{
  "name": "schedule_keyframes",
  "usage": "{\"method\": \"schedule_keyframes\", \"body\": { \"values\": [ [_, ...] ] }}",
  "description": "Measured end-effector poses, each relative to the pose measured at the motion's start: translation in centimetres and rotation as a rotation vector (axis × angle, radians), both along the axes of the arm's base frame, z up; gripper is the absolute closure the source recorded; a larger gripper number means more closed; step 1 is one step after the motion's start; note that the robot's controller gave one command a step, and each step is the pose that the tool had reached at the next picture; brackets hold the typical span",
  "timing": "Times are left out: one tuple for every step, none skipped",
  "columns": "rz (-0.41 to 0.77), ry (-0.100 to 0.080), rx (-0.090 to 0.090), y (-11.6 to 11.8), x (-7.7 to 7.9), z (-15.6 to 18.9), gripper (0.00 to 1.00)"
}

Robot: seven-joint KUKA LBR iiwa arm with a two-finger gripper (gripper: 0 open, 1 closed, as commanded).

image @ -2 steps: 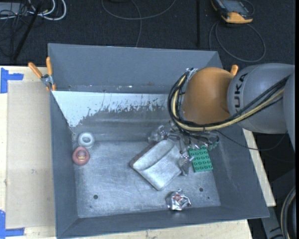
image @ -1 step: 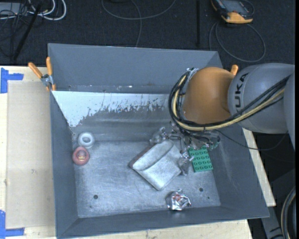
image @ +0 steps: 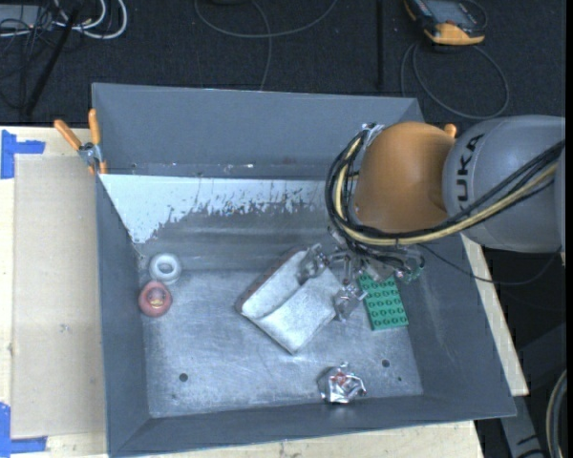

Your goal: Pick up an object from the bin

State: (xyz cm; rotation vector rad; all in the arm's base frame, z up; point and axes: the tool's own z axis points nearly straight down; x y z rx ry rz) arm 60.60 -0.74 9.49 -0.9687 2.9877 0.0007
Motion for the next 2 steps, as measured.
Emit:
{"method": "schedule_keyframes", "body": {
  "values": [
    [-0.002, -0.004, 0.000, 0.1, 0.1, 5.4, 1.00],
    [-0.005, -0.004, 0.000, 0.2, 0.2, 10.1, 1.00]
  ]
}}
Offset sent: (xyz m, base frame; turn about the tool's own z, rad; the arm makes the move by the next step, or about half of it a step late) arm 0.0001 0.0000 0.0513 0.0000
